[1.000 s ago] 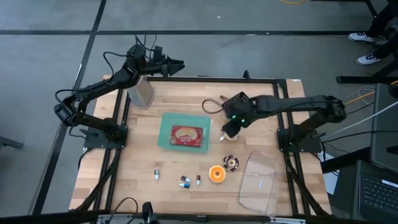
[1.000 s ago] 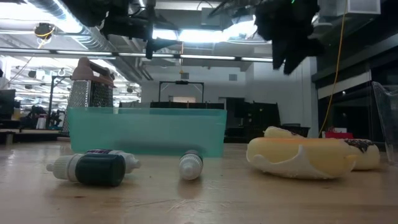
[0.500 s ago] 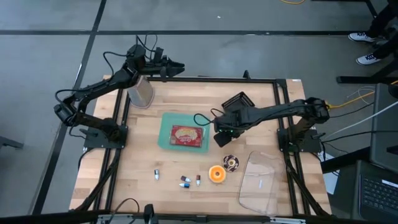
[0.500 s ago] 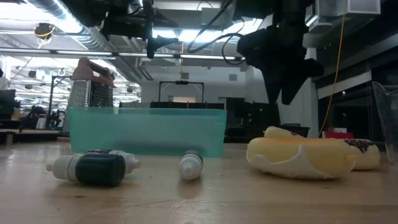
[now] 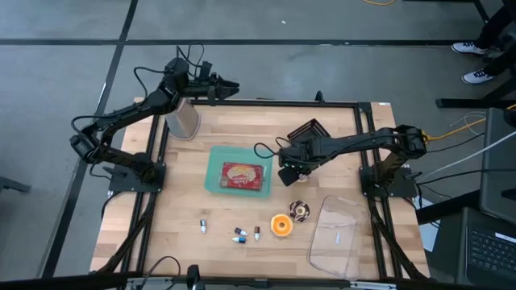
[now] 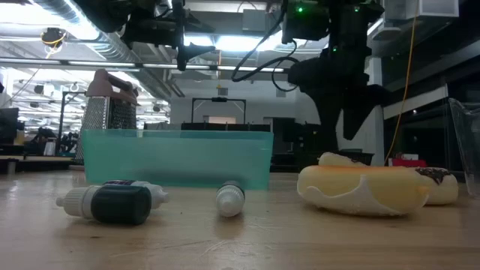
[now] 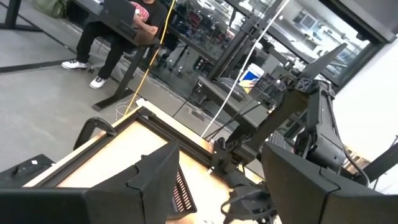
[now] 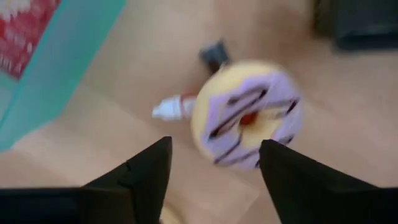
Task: Pick & Place Food Item
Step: Put the purple donut into the black bin
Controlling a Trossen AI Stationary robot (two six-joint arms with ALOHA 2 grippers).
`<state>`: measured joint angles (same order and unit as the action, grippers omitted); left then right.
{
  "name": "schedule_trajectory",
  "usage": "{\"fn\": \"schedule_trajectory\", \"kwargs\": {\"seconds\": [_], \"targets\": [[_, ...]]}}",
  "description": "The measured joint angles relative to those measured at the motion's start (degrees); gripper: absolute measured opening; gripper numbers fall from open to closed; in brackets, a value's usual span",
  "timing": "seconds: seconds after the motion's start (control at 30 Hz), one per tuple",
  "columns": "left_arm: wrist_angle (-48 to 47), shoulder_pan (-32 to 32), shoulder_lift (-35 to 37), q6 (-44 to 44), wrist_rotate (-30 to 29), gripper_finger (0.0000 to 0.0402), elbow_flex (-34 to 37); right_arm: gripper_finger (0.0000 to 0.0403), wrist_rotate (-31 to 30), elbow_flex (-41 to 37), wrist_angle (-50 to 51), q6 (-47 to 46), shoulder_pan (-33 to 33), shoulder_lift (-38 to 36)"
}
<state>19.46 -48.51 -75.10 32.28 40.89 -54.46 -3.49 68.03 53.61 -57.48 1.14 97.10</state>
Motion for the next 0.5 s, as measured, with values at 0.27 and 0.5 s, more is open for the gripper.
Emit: {"fn": "schedule_trajectory", "kwargs": {"seconds": [0.27, 0.5], "targets": [[-2.5, 0.0, 0.0, 0.0, 0.3, 0.0223, 0.0, 0.0254, -1.1, -3.5, -6.3, 1.1, -0.6, 0.0], [-3.5, 0.0, 0.0, -0.1, 0.3, 0.0223, 0.0, 0.0230, 0.9, -8.7, -10.8, -0.6, -1.0, 0.0]]}}
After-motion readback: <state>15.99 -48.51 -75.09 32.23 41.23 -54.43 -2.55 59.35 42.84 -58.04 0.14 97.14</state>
